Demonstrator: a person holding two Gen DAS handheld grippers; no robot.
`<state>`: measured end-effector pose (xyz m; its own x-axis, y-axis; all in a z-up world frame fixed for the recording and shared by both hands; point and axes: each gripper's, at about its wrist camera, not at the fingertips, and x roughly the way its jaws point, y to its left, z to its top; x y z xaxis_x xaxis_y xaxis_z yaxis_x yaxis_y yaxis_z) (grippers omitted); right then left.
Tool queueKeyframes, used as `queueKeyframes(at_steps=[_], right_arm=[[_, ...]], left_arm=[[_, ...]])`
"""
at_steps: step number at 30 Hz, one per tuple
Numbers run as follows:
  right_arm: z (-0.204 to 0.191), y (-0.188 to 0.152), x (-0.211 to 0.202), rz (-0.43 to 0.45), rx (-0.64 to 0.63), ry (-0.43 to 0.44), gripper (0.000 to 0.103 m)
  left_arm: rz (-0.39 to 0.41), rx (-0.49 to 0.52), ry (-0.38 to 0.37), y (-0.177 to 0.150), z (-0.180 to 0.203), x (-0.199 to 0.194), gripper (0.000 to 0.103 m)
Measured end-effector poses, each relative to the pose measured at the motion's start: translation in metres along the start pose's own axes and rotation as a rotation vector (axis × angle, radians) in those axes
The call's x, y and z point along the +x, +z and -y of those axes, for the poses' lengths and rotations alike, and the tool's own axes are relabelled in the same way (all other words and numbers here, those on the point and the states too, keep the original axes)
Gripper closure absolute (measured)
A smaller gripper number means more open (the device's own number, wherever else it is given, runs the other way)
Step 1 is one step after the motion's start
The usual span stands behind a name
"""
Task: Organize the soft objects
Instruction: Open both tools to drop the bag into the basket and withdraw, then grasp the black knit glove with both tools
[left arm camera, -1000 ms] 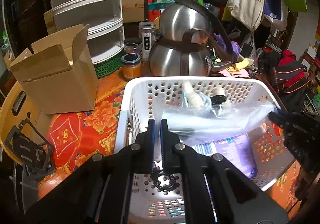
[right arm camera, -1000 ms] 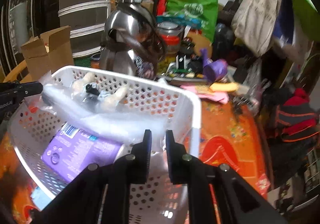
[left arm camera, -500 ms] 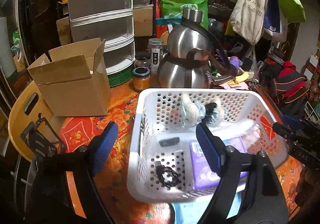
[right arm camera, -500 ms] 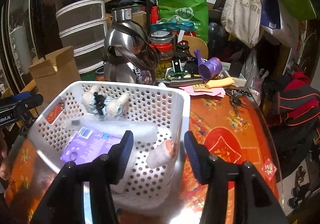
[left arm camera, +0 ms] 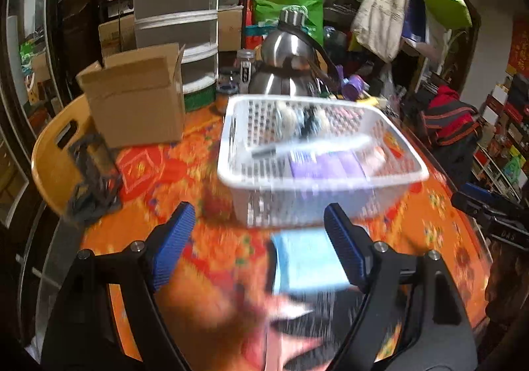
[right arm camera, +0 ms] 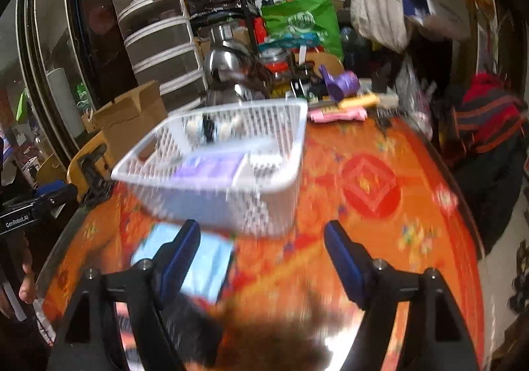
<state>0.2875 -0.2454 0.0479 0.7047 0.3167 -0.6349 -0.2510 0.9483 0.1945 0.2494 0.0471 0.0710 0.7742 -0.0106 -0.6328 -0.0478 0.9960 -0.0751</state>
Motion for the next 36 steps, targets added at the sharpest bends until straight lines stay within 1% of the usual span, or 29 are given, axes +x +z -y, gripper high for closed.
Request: queueKeyframes(at_steps=[2, 5, 7, 9, 10, 11, 13, 15, 17, 19, 21, 24, 26, 27, 29, 30, 32, 36], right_arm=[[0.001, -0.026, -0.009, -0.016, 0.015, 0.028, 0.026], [0.000, -0.070, -0.016, -0.030, 0.038, 0.071, 0.026], [-0.003, -0.094, -0.016, -0.036, 0.032, 0.084, 0.026], [-0.005, -0.108, -0.014, -0.039, 0.037, 0.078, 0.027], [-0.007, -0.113, -0.010, -0.046, 0.028, 0.089, 0.034], [-0.010, -0.117, -0.006, -0.057, 0.016, 0.087, 0.044], [-0.015, -0.121, 0.001, -0.075, -0.001, 0.082, 0.050], [-0.021, -0.126, 0.011, -0.105, -0.007, 0.110, 0.055], [-0.026, -0.129, 0.020, -0.133, -0.012, 0.125, 0.059], [-0.029, -0.130, 0.027, -0.146, -0.014, 0.135, 0.060], [-0.031, -0.128, 0.029, -0.148, -0.016, 0.138, 0.060], [-0.031, -0.128, 0.031, -0.151, -0.007, 0.158, 0.063], [-0.033, -0.129, 0.032, -0.153, -0.012, 0.160, 0.068], [-0.034, -0.129, 0.031, -0.155, -0.017, 0.164, 0.069], [-0.037, -0.131, 0.032, -0.161, -0.024, 0.172, 0.076], [-0.037, -0.131, 0.032, -0.160, -0.025, 0.176, 0.077], [-0.037, -0.132, 0.032, -0.157, -0.023, 0.178, 0.080], [-0.040, -0.134, 0.028, -0.141, -0.038, 0.169, 0.085]], left_arm=[[-0.006, -0.006, -0.033, -0.028, -0.004, -0.017, 0.022], [-0.036, -0.028, -0.082, -0.072, -0.008, -0.027, 0.021], [-0.063, -0.038, -0.110, -0.101, -0.007, -0.024, 0.021], [-0.095, -0.043, -0.120, -0.122, -0.006, -0.014, 0.021], [-0.107, -0.043, -0.121, -0.127, -0.005, -0.009, 0.021], [-0.132, -0.037, -0.126, -0.136, -0.002, 0.000, 0.021], [-0.157, -0.032, -0.129, -0.147, 0.000, 0.013, 0.022], [-0.163, -0.028, -0.126, -0.151, 0.002, 0.020, 0.022], [-0.170, -0.020, -0.123, -0.154, 0.004, 0.026, 0.028], [-0.185, -0.025, -0.131, -0.154, 0.003, 0.032, 0.042], [-0.204, -0.030, -0.131, -0.153, 0.002, 0.040, 0.050], [-0.221, -0.030, -0.145, -0.151, 0.003, 0.051, 0.055], [-0.214, -0.018, -0.145, -0.150, 0.007, 0.055, 0.060], [-0.210, -0.011, -0.146, -0.150, 0.008, 0.055, 0.064], [-0.201, -0.003, -0.158, -0.150, 0.010, 0.055, 0.070], [-0.198, 0.000, -0.163, -0.150, 0.011, 0.054, 0.073], [-0.180, 0.013, -0.167, -0.152, 0.014, 0.052, 0.075], [-0.156, 0.033, -0.163, -0.154, 0.019, 0.050, 0.084]])
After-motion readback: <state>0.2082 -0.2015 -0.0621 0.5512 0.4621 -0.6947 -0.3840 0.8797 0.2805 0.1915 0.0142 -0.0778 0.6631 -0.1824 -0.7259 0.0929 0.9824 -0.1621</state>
